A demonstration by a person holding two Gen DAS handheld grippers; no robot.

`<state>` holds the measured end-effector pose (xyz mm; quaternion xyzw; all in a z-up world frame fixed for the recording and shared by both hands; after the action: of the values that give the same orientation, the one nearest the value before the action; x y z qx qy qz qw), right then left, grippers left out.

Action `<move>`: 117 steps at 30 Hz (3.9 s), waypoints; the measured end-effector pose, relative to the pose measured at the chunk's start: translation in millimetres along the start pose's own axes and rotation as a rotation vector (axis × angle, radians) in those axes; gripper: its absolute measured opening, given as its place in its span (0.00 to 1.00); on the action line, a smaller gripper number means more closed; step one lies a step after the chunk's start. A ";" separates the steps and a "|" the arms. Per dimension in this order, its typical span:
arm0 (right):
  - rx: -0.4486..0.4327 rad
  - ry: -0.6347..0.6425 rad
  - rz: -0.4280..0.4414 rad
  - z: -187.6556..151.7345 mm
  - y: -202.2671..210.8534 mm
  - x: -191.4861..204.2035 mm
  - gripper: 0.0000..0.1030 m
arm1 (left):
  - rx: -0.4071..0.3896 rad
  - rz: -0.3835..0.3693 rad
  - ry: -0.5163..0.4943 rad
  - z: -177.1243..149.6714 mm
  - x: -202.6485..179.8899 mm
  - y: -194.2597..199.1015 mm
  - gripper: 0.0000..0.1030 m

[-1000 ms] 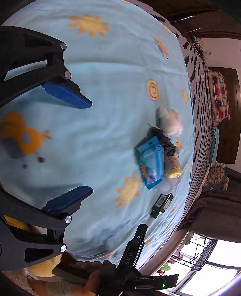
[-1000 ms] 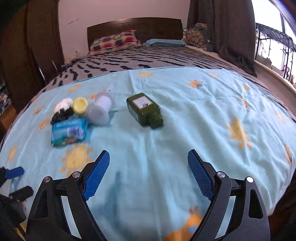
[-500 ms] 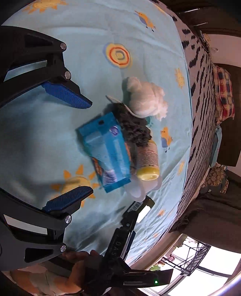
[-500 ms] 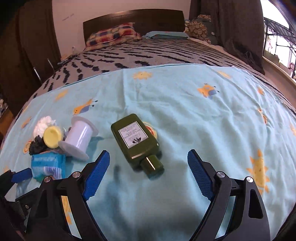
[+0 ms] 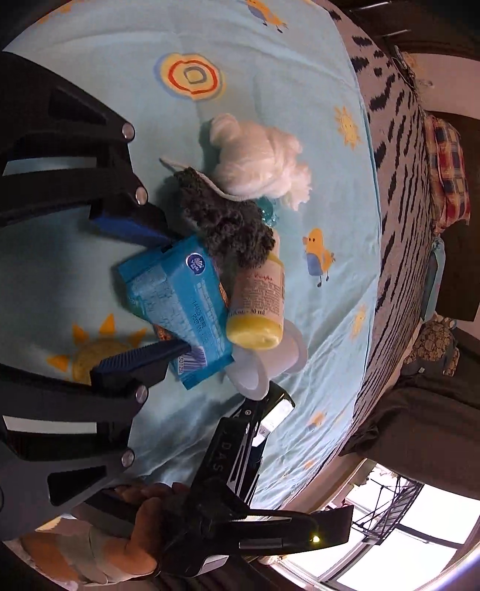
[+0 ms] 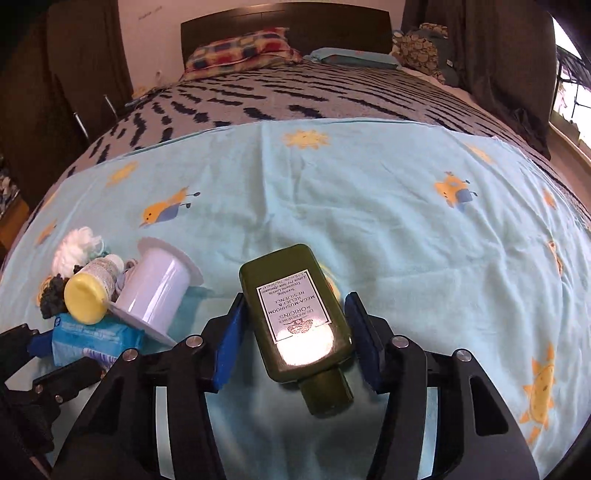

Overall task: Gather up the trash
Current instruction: 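Grasp the blue wipes pack with the left tool while the right tool grasps the green bottle, then carry the wipes pack and green bottle down into the bin and open both tools, then raise both open tools back over the bed items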

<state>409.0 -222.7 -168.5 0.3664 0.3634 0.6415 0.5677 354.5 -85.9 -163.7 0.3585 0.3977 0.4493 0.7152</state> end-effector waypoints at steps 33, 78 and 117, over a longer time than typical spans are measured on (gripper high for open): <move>-0.185 0.086 0.088 -179.7 145.7 53.0 0.50 | -0.116 0.056 -0.146 -170.0 -33.0 111.7 0.24; 0.276 -0.008 0.214 -390.0 10.3 118.2 0.50 | 0.313 0.031 0.000 -356.6 7.5 -18.0 0.25; 0.037 -0.046 0.166 -323.5 89.9 67.7 0.82 | 0.142 0.067 -0.012 -326.8 11.1 54.3 0.92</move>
<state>76.1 -179.8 -236.6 0.4203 0.3304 0.6710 0.5138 47.1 -6.4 -258.7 0.4241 0.4118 0.4416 0.6749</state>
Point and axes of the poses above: each gripper's, at about its wrist camera, not at the fingertips, and y roughly against the way its jaws point, x to its left, z to its top, the point moved 6 cm from there along -y, roughly the way its jaws point, and after that the axes turned 13 degrees about x, right-handed, at the moved point
